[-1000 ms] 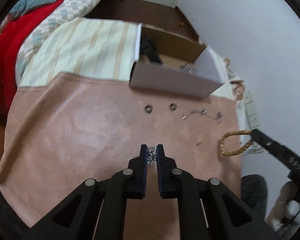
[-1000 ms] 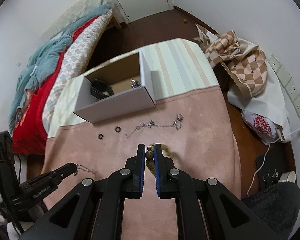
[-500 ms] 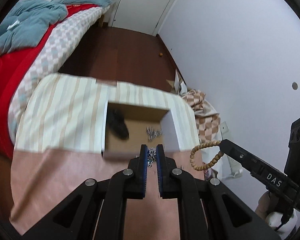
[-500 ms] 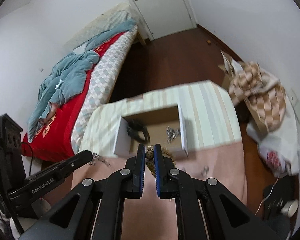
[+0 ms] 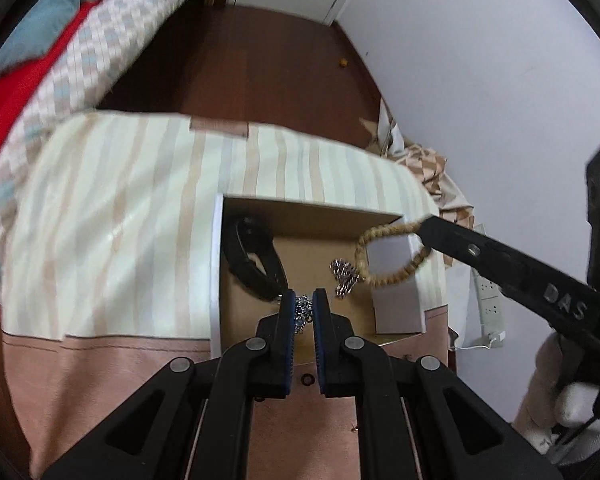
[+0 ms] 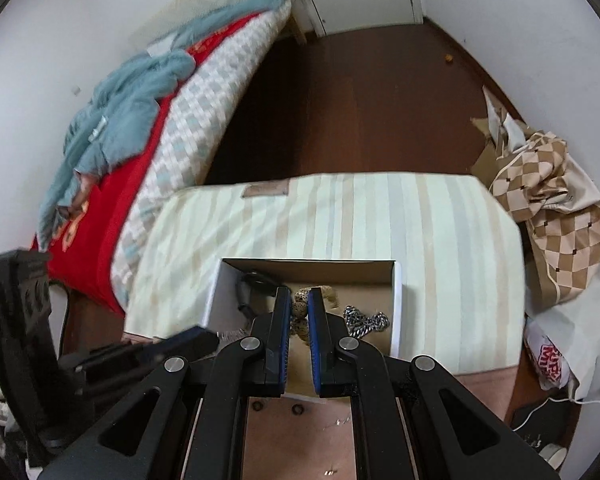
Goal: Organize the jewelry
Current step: 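Carry both bracelets into the white box and open both tools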
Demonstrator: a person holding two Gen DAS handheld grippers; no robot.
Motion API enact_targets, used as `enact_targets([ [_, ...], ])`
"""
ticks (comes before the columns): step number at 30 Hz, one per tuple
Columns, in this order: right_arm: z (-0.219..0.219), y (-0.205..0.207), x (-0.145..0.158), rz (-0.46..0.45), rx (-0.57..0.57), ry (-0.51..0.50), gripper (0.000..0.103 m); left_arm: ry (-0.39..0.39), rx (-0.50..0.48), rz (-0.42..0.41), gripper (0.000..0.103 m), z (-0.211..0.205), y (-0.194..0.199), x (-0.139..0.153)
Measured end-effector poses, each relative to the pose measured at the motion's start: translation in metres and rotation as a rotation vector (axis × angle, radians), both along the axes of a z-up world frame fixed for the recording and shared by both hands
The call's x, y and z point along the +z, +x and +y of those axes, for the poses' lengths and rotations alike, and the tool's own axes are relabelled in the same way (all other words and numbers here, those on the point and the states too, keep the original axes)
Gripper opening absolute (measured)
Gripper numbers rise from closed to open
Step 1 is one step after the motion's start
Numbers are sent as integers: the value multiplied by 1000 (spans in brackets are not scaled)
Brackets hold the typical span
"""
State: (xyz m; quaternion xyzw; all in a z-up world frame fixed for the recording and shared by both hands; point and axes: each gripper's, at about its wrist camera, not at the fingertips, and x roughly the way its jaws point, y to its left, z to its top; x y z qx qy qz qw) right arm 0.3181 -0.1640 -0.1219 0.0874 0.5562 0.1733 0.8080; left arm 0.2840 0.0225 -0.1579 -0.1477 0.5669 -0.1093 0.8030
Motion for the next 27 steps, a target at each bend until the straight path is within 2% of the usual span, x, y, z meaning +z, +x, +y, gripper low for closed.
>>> enact_targets([
  [3,3,13,-15,43,12,31,9,0,36,48,7,3,2,-8],
  [6,5,24,-21,74,20,96,9,15,62,50,10,5,1,-7],
  [7,5,28,-25,99,31,125,9,32,71,44,17,6,1,-6],
  [8,6,31,-30,125,37,133,9,48,77,39,38,6,1,-5],
  [9,6,34,-35,145,33,123,10,68,87,40,53,7,2,-4],
  [10,5,36,-40,160,31,92,10,89,101,36,77,8,1,-3],
  [11,6,36,-43,169,37,65,11,96,110,20,79,8,0,0],
  [13,0,32,-44,172,27,38,30,114,114,6,79,9,-2,4],
  [14,-2,30,-43,163,20,36,48,125,111,0,79,8,-3,6],
  [15,-7,27,-40,152,13,27,57,134,112,-6,79,7,-4,8],
  [18,-18,16,-28,109,-11,-28,57,171,112,-41,83,4,-8,16],
  [19,-22,11,-24,89,-21,-61,57,196,113,-56,91,3,-9,19],
  [20,-25,4,-20,66,-33,-106,61,231,112,-76,96,2,-13,23],
  [21,-27,-3,-17,41,-44,-170,72,259,114,-92,97,2,-15,25],
  [22,-28,-10,-15,22,-52,-221,78,295,114,-110,101,1,-18,26],
  [23,-31,-15,-14,13,-56,-249,89,331,116,-123,102,1,-20,27],
  [24,-31,-21,-15,10,-60,-274,95,363,118,-133,102,0,-22,26],
  [27,-29,-36,-21,14,-66,-328,97,417,122,-147,102,1,-29,24],
])
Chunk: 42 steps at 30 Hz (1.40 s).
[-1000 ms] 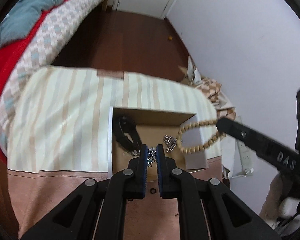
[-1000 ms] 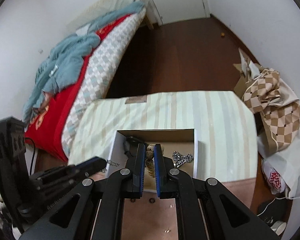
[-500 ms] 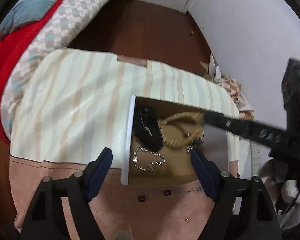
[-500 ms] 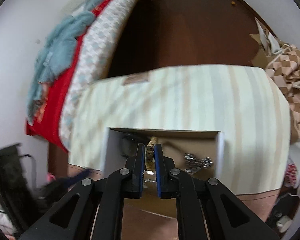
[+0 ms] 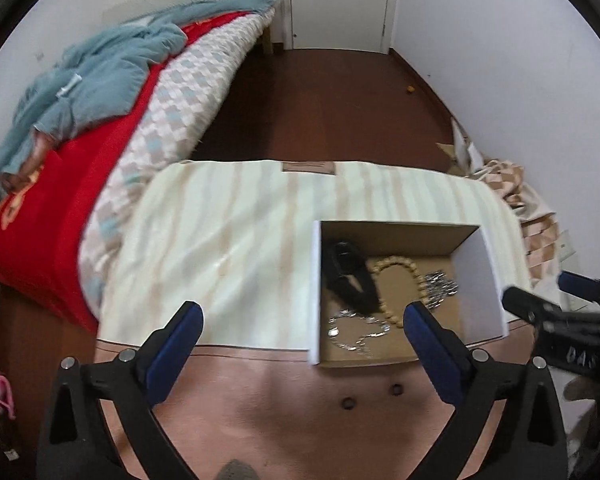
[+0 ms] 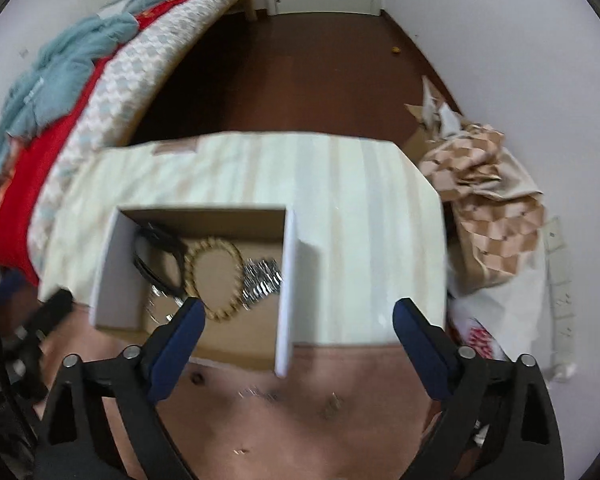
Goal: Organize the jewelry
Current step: 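Carry both bracelets into the white box and open both tools, then move the left tool to a black ring and grasp it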
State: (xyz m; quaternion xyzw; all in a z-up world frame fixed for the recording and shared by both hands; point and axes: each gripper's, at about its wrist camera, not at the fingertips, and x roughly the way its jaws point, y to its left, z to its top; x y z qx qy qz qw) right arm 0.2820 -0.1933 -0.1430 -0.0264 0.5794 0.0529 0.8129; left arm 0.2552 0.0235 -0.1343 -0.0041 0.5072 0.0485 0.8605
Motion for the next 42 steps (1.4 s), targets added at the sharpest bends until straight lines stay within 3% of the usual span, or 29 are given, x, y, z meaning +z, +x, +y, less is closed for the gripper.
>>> enact_targets([
  [3,3,-15,0,-24,-5,-45,103,26,-2,8,102,2,-5,-3],
  [9,11,-38,19,-80,-22,-62,103,39,14,-13,102,6,-21,9],
  [18,19,-78,64,-178,-33,-42,103,79,45,-127,102,11,-64,51],
  [31,22,-143,120,-288,-43,-14,103,57,37,-205,102,11,-123,95],
  [38,15,-165,137,-321,-52,15,103,51,41,-223,102,11,-137,102],
  [42,3,-172,121,-301,-68,38,103,82,56,-208,102,12,-141,85],
])
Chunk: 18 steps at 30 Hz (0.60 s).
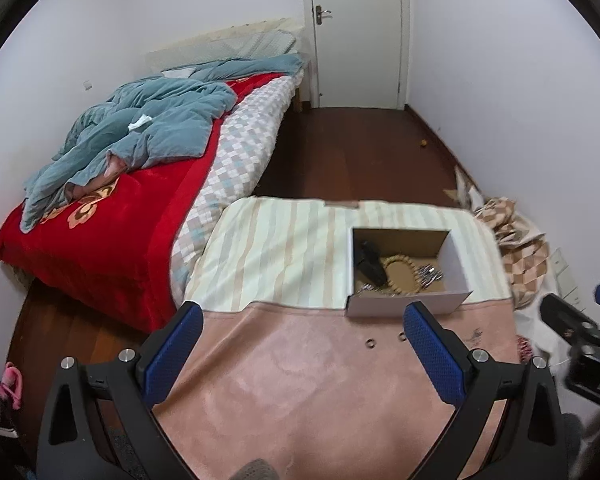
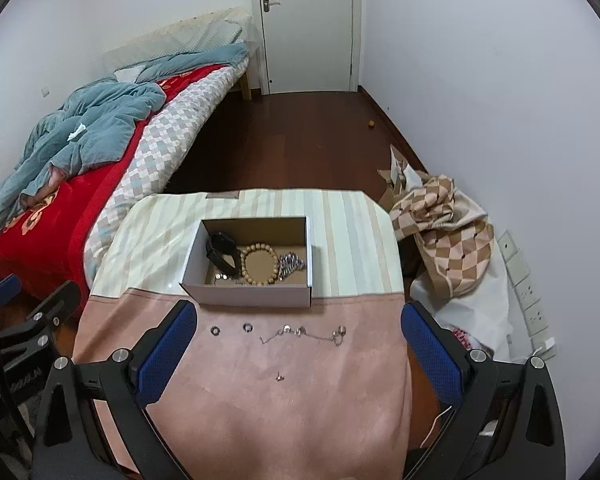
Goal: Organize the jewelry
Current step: 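Move the left tool to a black ring and grasp it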
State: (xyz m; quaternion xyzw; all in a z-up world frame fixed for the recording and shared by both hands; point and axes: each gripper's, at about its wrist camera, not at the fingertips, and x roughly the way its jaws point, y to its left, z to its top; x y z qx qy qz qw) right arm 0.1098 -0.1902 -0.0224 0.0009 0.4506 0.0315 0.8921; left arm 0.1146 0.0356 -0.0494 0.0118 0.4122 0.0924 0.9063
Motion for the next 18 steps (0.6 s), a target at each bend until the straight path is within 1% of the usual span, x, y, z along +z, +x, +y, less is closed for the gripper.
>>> enact_targets([
  [4,-22,-2,-46,79,-50,32,103,26,23,64,102,2,2,-38],
  [5,-30,-3,-60,96,-66,43,103,30,32,89,102,2,4,-52],
  [7,-39,-5,-85,126,-78,62,97,40,43,134,102,3,7,-74],
  [9,-43,-6,-113,166,-63,94,75,51,50,174,102,3,10,-94],
  [13,-30,-2,-155,204,-10,144,61,64,59,242,102,3,17,-128],
  [14,-25,-1,-163,207,1,144,57,68,62,262,102,3,20,-137],
  [16,-14,1,-178,215,26,152,53,68,66,297,102,6,24,-151],
  [18,-2,4,-191,224,41,120,46,63,72,330,102,9,25,-161],
])
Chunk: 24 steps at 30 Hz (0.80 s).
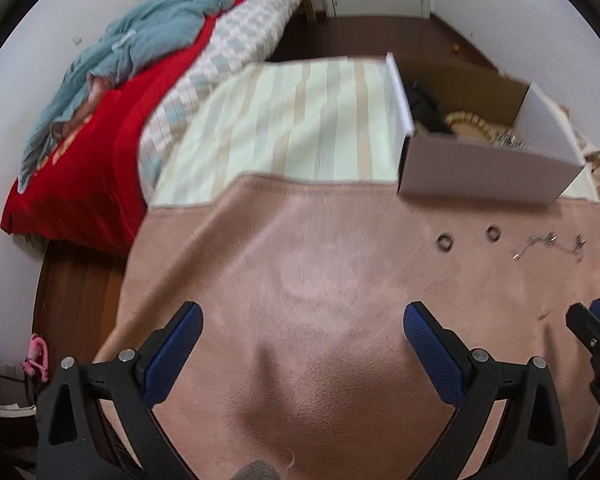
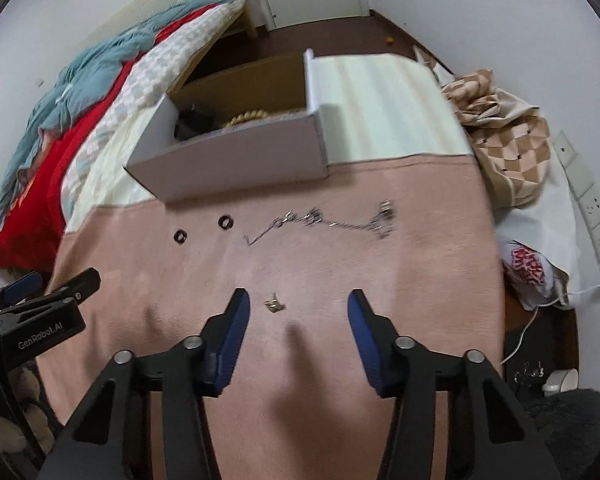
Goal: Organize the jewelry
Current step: 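Move the left tool to a black ring and grasp it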
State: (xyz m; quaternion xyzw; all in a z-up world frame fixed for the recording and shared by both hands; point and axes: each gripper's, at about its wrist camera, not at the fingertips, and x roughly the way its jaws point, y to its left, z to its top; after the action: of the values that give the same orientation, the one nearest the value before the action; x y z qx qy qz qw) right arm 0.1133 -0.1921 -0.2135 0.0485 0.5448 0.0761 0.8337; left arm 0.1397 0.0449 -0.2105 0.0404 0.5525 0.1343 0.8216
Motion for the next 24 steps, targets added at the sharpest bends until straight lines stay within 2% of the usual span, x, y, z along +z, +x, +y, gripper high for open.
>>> enact_targets([
  [4,19,3,-14,5,45,-29,42,1,4,30,102,4,-2,-13],
  [7,31,2,-23,16,85,-73,27,0,4,39,102,6,-1,-19],
  [9,37,0,-24,-12,103,-120,9,-1,3,45,102,6,1,-21],
  [15,22,3,-13,-41,50,-86,9,-23,-20,26,102,-3,14,-19],
  [20,-3,13,2,-61,-8,-86,9,-93,-43,-21,102,-19,36,-16],
  [24,-16,19,3,-57,-48,-94,9,-128,-88,-12,100,-33,46,-23],
])
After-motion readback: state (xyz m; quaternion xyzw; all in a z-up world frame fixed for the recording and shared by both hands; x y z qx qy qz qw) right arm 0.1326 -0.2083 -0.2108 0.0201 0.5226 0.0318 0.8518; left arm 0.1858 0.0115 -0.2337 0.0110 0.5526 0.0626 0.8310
